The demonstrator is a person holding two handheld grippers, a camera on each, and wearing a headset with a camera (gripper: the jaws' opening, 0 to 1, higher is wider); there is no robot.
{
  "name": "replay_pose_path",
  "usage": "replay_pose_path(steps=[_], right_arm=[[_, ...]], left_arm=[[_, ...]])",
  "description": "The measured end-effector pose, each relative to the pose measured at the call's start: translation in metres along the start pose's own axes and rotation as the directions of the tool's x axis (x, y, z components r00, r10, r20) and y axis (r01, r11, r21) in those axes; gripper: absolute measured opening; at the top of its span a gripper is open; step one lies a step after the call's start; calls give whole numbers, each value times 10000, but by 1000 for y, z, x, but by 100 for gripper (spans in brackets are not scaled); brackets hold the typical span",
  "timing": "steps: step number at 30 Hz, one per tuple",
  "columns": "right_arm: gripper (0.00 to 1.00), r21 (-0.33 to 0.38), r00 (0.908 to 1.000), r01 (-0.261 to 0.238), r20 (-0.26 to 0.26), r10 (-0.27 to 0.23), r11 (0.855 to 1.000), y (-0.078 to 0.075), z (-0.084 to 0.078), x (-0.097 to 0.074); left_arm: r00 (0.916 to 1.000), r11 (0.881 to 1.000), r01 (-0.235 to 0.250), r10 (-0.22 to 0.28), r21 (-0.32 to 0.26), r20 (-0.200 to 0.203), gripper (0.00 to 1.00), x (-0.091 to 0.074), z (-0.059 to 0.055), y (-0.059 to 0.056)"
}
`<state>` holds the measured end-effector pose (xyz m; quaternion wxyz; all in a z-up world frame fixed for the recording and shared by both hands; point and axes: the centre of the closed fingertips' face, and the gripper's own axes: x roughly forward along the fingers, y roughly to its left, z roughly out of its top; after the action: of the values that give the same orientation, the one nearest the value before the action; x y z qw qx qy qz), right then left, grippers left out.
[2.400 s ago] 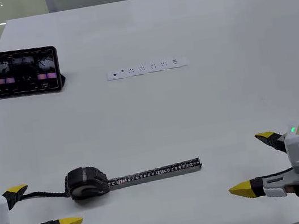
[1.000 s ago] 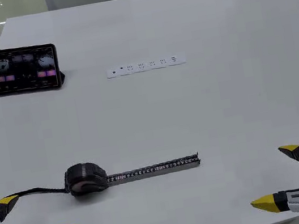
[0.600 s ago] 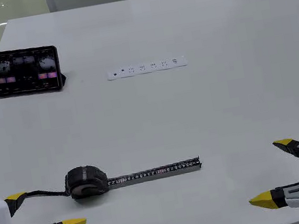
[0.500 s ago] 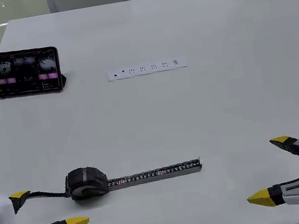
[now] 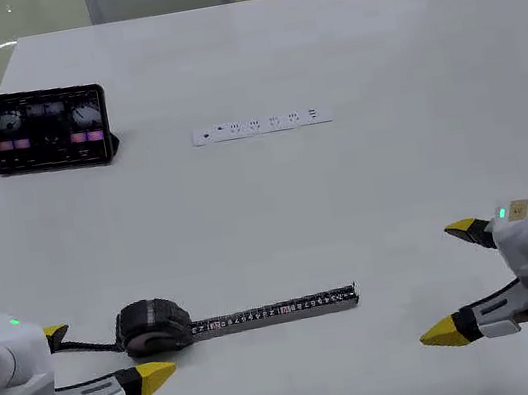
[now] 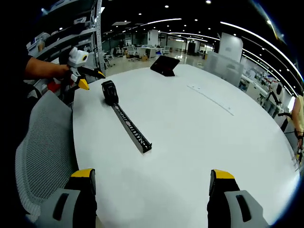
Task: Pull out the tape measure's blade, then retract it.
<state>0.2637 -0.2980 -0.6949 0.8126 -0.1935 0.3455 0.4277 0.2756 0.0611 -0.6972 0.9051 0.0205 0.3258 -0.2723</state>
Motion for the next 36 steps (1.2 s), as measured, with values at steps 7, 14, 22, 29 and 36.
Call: replay_pose_path(steps=[7, 14, 22, 29, 36], right_arm=[[99, -597, 9988, -364, -355, 343, 9976, 1, 9, 9], [99, -1009, 9960, -769, -542, 717, 9919, -1, 20, 21], [99, -1431, 9902, -1169, -933, 1042, 9828, 3, 23, 33], [99, -2194, 9791, -1704, -1478, 1399, 9606, 5, 18, 43], [99, -2476, 9672, -2106, -1932, 1648, 9457, -1, 14, 59]], left_arm=[[9995, 9996, -273, 274, -125, 144, 99, 8, 9, -3], [9885, 9884, -1508, 1505, -197, -120, 99, 16, 9, 12], [9888, 9881, -1491, 1494, -380, 66, 99, 21, 16, 7], [9870, 9857, -1583, 1597, -574, 198, 99, 28, 18, 5], [9830, 9813, -1771, 1802, -757, 355, 99, 36, 17, 3]])
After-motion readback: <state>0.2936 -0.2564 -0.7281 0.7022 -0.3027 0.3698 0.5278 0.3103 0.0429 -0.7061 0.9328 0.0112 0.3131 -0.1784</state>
